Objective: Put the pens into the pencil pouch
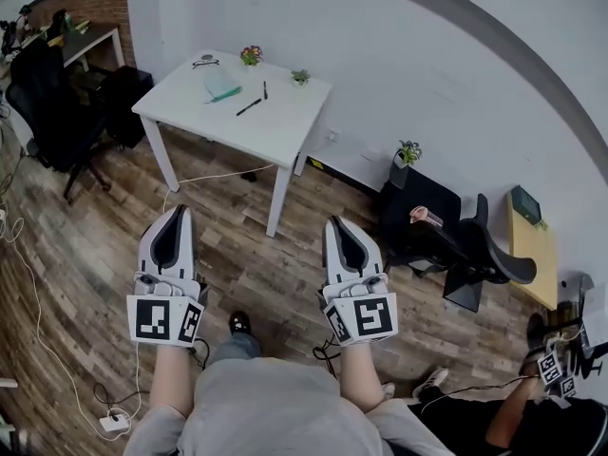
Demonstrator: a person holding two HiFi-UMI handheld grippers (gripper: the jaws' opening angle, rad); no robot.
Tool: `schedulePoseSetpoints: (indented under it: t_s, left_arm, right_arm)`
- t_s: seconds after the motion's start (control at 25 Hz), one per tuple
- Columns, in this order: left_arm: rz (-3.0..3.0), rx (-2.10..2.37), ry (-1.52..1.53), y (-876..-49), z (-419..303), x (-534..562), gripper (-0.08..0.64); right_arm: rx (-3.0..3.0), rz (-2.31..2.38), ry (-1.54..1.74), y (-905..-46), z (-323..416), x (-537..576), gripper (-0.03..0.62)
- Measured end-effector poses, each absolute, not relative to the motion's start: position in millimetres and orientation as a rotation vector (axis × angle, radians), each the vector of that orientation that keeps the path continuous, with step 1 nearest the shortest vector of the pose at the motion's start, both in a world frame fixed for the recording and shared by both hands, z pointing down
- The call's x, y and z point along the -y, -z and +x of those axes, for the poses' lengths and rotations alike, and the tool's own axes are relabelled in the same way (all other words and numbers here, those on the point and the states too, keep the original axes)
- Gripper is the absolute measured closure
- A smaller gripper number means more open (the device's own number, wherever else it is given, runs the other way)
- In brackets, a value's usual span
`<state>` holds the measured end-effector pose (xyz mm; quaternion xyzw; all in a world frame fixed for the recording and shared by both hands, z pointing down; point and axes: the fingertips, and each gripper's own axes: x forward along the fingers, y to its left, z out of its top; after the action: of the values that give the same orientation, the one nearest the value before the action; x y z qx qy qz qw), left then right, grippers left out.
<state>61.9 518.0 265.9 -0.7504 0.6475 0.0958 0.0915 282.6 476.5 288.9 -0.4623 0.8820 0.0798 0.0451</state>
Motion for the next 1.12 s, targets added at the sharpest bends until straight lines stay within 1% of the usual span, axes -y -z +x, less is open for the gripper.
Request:
schedulePoseSetpoints:
  t_s: [0.4,0.68,1.12]
  left_arm:
    - [-2.198,-1.916,-0.252,-249.4,-0.9,-407.5,0.534]
    - [-2.214,-1.890,-0.245,-252.8,-37.4,-362.8,0.534]
    - [-2.269,-1.902,-0.234,-278.1,-48.6,-296.6,0.534]
  right_arm:
    - [-2.669,-1.391,-0.237,-276.2,219.8,-363.0,0.557]
    - [-2.673,-1.367,-0.215,-282.3,175.3,-323.2,0.555]
    - [-2.693,-1.448,-0.194,-301.9,174.4,-262.0,0.557]
